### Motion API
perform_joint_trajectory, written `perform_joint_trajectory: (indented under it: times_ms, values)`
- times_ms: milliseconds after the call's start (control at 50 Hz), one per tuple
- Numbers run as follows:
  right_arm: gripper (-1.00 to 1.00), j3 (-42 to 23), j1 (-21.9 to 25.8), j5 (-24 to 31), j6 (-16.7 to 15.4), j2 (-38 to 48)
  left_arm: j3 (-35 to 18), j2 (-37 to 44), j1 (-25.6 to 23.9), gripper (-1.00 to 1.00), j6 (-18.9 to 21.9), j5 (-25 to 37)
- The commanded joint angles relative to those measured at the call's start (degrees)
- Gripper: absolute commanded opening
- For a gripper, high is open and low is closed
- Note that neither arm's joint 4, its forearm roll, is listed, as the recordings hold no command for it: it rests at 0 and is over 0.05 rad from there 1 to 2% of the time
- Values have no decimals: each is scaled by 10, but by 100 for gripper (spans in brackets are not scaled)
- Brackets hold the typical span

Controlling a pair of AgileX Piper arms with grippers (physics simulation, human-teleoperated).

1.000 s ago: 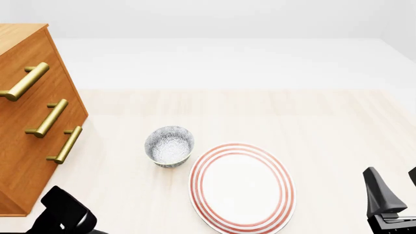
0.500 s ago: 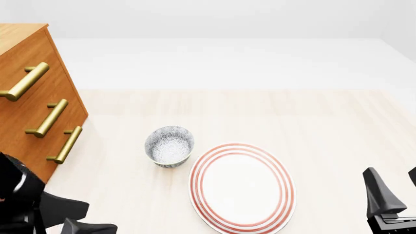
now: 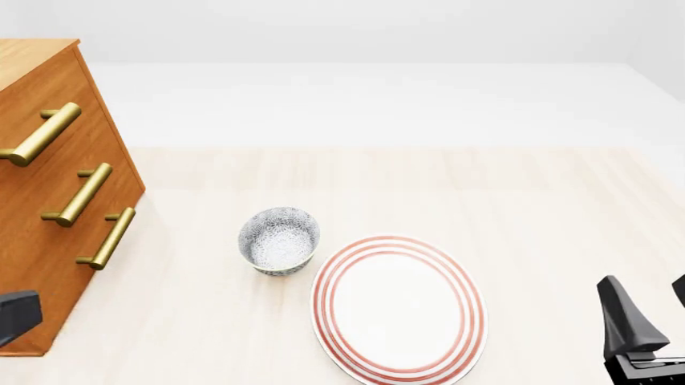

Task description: Stack the bowl in the middle on the bowl at the back.

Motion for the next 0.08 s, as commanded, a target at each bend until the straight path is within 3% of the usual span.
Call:
perform_joint_trajectory:
  times_ms: [20, 80]
  values:
    - [100, 0, 1, 0, 0, 0, -35, -81, 94, 100, 91, -9]
    - [100, -1, 1, 0, -2, 0, -40, -103, 104, 100, 107, -16]
